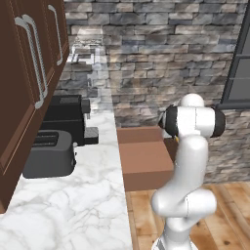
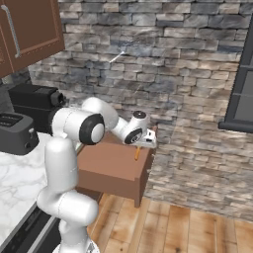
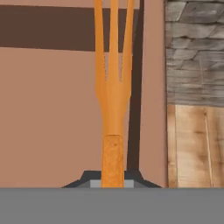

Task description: Pick up the metallic utensils from the counter and place them in the open drawer. Make sure not to pick up any wooden utensils.

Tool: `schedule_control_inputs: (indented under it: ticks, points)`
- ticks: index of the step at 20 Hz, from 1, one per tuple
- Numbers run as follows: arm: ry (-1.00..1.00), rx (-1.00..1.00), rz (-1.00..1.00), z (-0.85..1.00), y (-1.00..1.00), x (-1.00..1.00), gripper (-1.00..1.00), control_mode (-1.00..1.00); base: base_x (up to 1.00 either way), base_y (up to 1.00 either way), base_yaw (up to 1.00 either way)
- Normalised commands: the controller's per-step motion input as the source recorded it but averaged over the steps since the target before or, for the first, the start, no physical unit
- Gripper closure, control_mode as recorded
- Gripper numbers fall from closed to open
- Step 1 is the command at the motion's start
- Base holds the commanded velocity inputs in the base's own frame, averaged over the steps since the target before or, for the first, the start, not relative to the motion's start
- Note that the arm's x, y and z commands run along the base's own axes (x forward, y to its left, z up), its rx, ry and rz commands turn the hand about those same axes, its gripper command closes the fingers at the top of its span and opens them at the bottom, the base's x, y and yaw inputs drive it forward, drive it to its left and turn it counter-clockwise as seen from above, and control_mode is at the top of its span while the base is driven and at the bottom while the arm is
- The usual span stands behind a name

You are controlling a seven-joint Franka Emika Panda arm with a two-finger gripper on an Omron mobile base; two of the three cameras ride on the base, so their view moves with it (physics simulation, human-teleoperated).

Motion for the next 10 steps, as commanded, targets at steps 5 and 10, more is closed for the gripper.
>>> schedule_control_inputs:
  ticks: [5,10]
  points:
    - [0.12,0.00,0.07,0.84,0.85,-0.08,1.00,-1.00,0.00,0.00,0.00]
    - [0.06,0.00,0.12,0.10,0.89,0.03,1.00,-1.00,0.00,0.00,0.00]
